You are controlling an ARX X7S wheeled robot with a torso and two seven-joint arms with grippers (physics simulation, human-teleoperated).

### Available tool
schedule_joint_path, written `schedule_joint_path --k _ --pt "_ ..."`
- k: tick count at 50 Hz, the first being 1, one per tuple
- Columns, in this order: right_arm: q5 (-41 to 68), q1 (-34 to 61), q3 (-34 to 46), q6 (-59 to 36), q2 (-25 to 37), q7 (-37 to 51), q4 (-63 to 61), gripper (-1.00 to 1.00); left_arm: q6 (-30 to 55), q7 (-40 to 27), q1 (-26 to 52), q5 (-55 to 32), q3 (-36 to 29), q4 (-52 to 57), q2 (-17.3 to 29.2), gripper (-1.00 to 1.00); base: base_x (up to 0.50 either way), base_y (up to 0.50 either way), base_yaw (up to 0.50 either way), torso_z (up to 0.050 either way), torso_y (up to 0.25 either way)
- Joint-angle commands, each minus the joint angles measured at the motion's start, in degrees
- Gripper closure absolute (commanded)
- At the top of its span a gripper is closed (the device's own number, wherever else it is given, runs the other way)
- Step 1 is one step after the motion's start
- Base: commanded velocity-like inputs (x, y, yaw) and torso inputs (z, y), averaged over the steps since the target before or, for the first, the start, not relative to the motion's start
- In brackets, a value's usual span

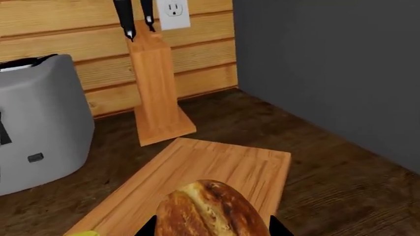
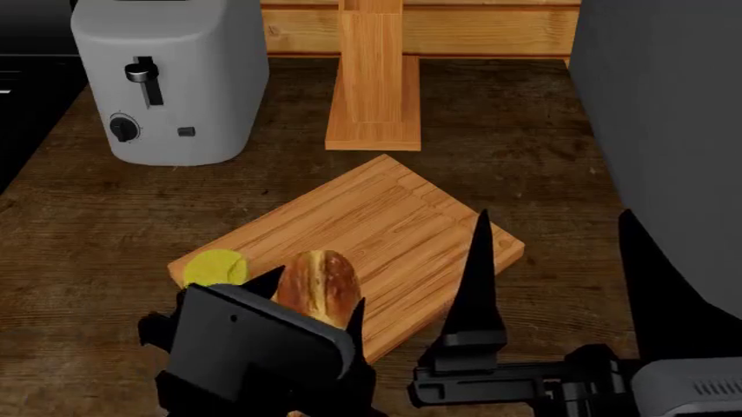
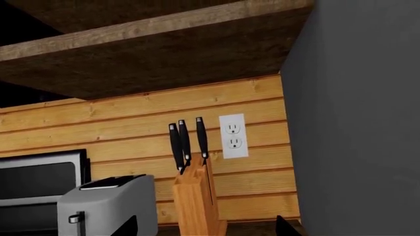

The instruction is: Place the bread and cheese on the cutting board.

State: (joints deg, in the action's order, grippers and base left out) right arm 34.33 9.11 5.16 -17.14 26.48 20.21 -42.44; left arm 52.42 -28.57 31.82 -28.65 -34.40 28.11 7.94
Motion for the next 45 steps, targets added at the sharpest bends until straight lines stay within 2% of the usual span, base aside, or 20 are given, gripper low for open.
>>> schedule_joint_path --k 1,11,21,29,45 --pt "-1.72 -0.09 -1.15 0.05 -0.82 -1.18 -0.12 -1.0 -2.34 0.84 3.35 1.43 1.1 -8.52 -3.31 1.0 0.0 0.0 0.0 0.0 0.0" --pt "-1.65 -1.02 -1.86 1.3 -0.65 -1.35 -0.09 -1.0 -5.66 1.44 4.48 2.01 0.39 -15.96 -4.0 1.0 0.0 0.0 0.0 0.0 0.0" --pt "-1.85 -0.88 -1.35 1.52 -0.68 -1.5 0.36 -1.0 -7.04 1.29 5.14 1.42 -0.14 -18.94 -4.09 1.0 0.0 0.0 0.0 0.0 0.0" --pt "-1.91 -0.81 -1.06 1.64 -0.69 -1.52 0.65 -1.0 -10.46 1.83 3.61 1.5 -0.74 -23.56 -3.96 1.0 0.0 0.0 0.0 0.0 0.0" --pt "-1.94 -0.58 -0.75 1.64 -0.52 -1.27 0.76 -1.0 -12.45 1.43 2.58 0.56 -1.15 -26.39 -3.2 1.0 0.0 0.0 0.0 0.0 0.0"
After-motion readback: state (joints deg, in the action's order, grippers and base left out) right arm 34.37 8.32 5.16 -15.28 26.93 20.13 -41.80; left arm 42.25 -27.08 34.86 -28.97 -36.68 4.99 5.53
